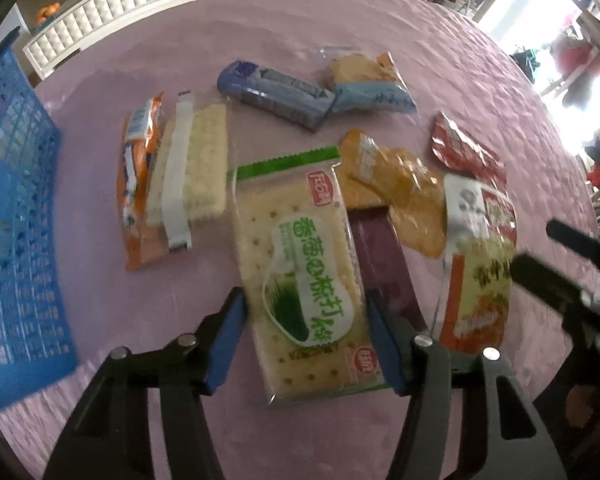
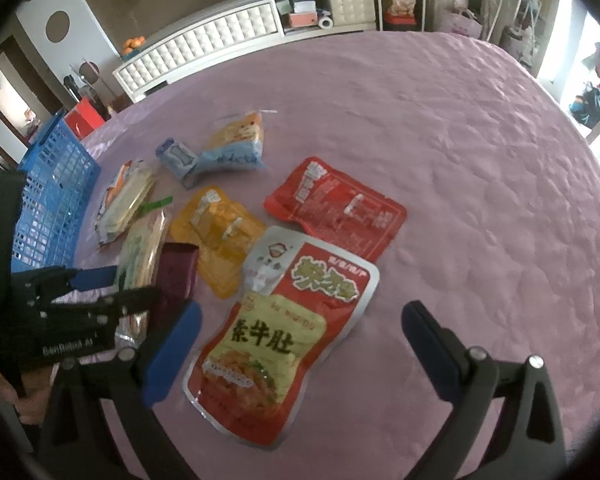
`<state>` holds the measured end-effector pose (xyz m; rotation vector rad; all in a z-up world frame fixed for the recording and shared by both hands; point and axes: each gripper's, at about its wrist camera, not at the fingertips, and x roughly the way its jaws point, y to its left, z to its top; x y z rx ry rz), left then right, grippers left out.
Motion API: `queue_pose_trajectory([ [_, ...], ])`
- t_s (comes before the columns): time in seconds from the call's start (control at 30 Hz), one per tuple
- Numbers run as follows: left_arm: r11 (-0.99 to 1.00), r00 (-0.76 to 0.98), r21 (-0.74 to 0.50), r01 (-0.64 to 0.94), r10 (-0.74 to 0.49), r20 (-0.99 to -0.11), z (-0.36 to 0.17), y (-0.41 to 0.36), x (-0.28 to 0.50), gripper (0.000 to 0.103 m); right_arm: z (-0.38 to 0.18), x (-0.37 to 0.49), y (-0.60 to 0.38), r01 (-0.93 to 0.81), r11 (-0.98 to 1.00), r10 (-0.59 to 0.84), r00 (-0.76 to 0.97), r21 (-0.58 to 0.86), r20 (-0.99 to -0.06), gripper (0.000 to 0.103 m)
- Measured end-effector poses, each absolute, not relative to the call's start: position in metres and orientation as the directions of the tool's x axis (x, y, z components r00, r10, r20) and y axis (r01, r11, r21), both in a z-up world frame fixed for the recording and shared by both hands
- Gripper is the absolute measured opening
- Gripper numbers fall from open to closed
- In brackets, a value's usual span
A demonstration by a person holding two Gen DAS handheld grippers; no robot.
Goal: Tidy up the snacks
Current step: 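Lift the green cracker pack with the left tool while the right tool grasps the white wafer pack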
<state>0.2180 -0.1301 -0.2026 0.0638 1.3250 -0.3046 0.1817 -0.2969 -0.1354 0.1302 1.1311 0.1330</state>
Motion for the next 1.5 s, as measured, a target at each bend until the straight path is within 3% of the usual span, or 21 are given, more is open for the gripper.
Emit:
queue_pose_trajectory([
  [0.2, 0.963, 0.278, -0.188, 0.194, -0.238, -0.931, -0.188, -0.107, 0.169, 0.056, -0.128, 0.18, -0.292, -0.047, 0.985, 0.172, 0.418, 0.168, -0.892, 0.101],
  [0.47, 0.989, 0.498, -0.129, 0.066, -0.144, -0.855, -0.14, -0.061, 0.113, 0.056, -0.12, 0.187, -0.255, -0.148, 0.974, 0.221, 0.417, 0.174, -0.882, 0.101],
  [0.63, 0.996, 0.563, -0.068, 0.05, -0.084, -0.822, -0.116, -0.04, 0.122, 0.056, -0.118, 0.205, -0.223, -0.199, 0.964, 0.244, 0.412, 0.174, -0.878, 0.101],
  [0.77, 0.997, 0.617, 0.069, 0.04, 0.029, -0.786, -0.105, -0.043, 0.138, 0.056, -0.122, 0.231, -0.198, -0.235, 0.952, 0.278, 0.397, 0.195, -0.875, 0.101],
  [1.07, 0.997, 0.627, 0.057, 0.052, 0.012, -0.779, -0.096, -0.037, 0.16, 0.056, -0.13, 0.291, -0.143, -0.263, 0.934, 0.318, 0.306, 0.241, -0.897, 0.101],
  [1.33, 0.998, 0.618, 0.038, 0.056, -0.005, -0.786, -0.1, -0.046, 0.168, 0.056, -0.17, 0.324, -0.113, -0.278, 0.928, 0.3, 0.155, 0.25, -0.941, 0.094],
  [1.4, 0.998, 0.612, 0.037, 0.051, -0.002, -0.791, -0.102, -0.047, 0.168, 0.056, -0.171, 0.322, -0.104, -0.322, 0.927, 0.258, 0.178, 0.191, -0.95, 0.09],
  [1.47, 0.998, 0.606, 0.038, 0.043, 0.004, -0.795, -0.105, -0.048, 0.167, 0.056, -0.171, 0.318, -0.099, -0.349, 0.925, 0.23, 0.203, 0.15, -0.952, 0.077],
  [1.5, 0.999, 0.605, 0.037, 0.04, 0.005, -0.797, -0.106, -0.047, 0.166, 0.056, -0.17, 0.314, -0.098, -0.367, 0.92, 0.231, 0.216, 0.14, -0.949, 0.058],
])
